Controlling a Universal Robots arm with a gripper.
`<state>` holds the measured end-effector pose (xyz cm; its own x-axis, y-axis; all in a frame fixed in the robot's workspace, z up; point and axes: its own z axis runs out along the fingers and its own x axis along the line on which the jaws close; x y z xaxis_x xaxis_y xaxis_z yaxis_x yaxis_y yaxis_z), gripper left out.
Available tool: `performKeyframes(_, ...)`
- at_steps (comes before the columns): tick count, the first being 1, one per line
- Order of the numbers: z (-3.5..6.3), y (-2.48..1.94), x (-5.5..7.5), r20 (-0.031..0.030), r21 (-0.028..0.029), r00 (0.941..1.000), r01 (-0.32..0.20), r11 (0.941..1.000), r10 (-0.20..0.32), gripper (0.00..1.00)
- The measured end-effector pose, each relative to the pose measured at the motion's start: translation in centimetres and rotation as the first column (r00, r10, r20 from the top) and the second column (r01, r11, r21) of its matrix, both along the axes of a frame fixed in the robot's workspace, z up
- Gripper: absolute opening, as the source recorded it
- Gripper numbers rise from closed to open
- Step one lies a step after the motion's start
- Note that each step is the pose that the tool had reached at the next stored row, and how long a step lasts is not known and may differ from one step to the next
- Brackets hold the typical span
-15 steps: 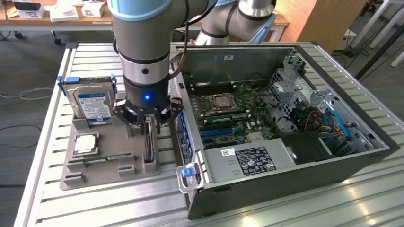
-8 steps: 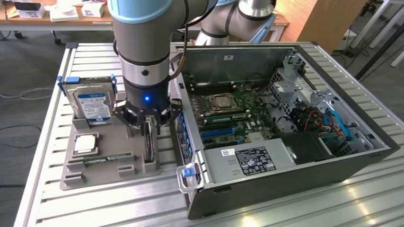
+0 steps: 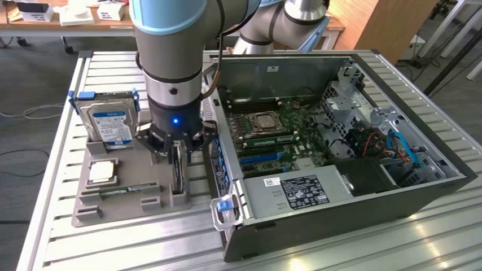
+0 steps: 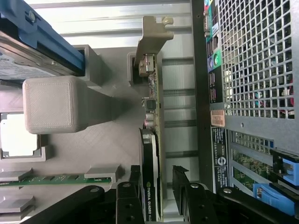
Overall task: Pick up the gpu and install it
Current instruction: 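Pick up the gpu and move the gpu toward the slot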
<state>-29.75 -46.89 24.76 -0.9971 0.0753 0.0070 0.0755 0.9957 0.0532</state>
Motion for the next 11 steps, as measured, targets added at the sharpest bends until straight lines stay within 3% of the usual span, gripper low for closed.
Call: performKeyframes(11,-0.44,0.04,-0.19,-0.0003,0.0013,1.0000,0.000,1.0000,0.000,0.42)
